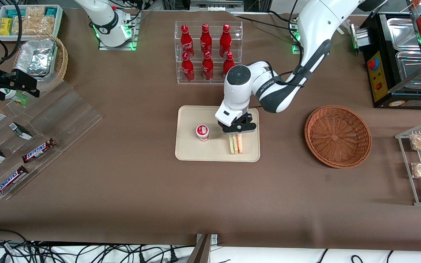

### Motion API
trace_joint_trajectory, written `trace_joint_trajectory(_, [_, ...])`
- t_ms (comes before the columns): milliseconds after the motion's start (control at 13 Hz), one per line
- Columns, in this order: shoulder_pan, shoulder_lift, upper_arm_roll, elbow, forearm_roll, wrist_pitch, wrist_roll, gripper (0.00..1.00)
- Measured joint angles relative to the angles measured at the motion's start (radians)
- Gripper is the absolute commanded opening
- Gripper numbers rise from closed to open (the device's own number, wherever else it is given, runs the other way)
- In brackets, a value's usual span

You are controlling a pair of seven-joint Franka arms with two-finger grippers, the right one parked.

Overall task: Place sandwich from basket to tray
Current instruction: 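Carry the sandwich with the left gripper over to the cream tray, then lower the sandwich onto the tray beside the yogurt bottle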

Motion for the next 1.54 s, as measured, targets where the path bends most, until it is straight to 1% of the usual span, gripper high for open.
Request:
trace_joint_trajectory(1231, [-0.017,0.003,0.0,-0.041,0.004,-0.002,-0.003,0.39])
trace_joint_trajectory(1308, [-0.017,0.003,0.0,-0.041,0.004,-0.002,-0.003,0.53])
trace_joint_trajectory(1385, [-0.017,0.003,0.0,-0.041,0.004,-0.002,-0.003,0.76])
trace_joint_trajectory(1538, [-0.018,0.004,0.0,-0.045,0.004,-0.003,-0.003,0.92])
